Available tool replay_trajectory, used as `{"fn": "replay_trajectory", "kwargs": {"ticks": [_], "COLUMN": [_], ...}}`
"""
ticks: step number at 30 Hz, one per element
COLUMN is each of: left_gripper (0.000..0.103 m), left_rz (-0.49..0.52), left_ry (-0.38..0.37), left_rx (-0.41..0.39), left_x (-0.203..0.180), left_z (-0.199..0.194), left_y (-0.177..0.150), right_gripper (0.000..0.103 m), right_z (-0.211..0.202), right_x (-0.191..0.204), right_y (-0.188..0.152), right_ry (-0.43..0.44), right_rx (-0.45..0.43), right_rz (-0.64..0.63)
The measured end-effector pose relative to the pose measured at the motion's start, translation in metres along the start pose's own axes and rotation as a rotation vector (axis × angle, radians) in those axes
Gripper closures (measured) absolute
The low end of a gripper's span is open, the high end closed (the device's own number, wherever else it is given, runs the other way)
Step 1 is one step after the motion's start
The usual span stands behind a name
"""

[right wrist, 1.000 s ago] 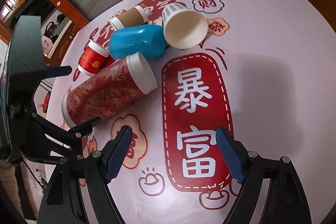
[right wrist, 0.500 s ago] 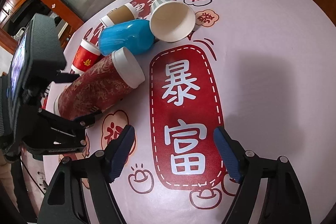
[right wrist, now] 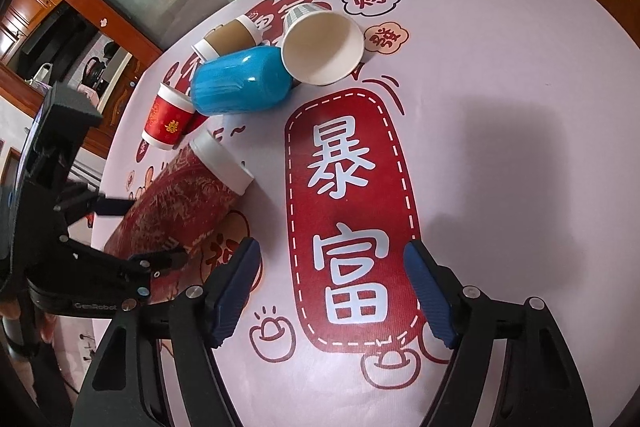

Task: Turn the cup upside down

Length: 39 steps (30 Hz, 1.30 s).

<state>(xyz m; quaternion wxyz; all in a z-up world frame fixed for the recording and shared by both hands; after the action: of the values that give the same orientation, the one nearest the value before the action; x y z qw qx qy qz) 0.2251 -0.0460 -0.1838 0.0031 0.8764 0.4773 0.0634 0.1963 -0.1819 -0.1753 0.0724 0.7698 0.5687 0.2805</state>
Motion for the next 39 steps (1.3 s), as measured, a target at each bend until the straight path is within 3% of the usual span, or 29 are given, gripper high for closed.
{"fn": "replay_trajectory", "kwargs": {"ticks": [11, 20, 28, 33, 36, 39], "left_gripper": [0.026, 0.026, 0.024, 0.022, 0.011, 0.011], "left_rz": [-0.401, -0.669, -0.758, -0.736, -0.701, -0.673], "left_ry": [-0.222, -0.334, -0.405, -0.429, -0.465, -0.472], "left_rx": [0.039, -0.070, -0.068, -0.075, -0.090, -0.119], "left_x": [0.012, 0.007, 0.014, 0.009, 0.011, 0.009], "left_z": [0.012, -0.002, 0.010, 0.011, 0.009, -0.002], "left_y": [-0.053, -0.090, -0.091, -0.084, -0.090, -0.086], "right_gripper": [0.027, 0.027, 0.027, 0.027, 0.027, 0.027], "right_z": [-0.027, -0.043, -0.048, -0.049, -0.048, -0.046], "right_x": [-0.022, -0.042, -0.049, -0.047, -0.045, -0.042], "right_y": [-0.011, -0.023, -0.029, -0.031, -0.032, -0.032], "right_ry": [0.006, -0.002, -0.015, -0.013, -0.014, -0.006], "right_rx": [-0.029, -0.038, -0.044, -0.036, -0.030, -0.023], "right_rz": [0.050, 0.078, 0.077, 0.070, 0.062, 0.060]}}
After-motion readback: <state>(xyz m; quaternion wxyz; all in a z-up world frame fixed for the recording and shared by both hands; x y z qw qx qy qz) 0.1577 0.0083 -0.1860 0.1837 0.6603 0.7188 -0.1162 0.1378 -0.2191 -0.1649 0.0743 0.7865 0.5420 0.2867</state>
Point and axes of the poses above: each gripper's, at about its wrist camera, not at the fingertips, and z roughly the way its jaws point, x to its left, y to its top, the point moved 3 cm from there along z, roughly the way its jaws point, and after that the axes turned 8 degrees about -x, right-handed, at the moved point
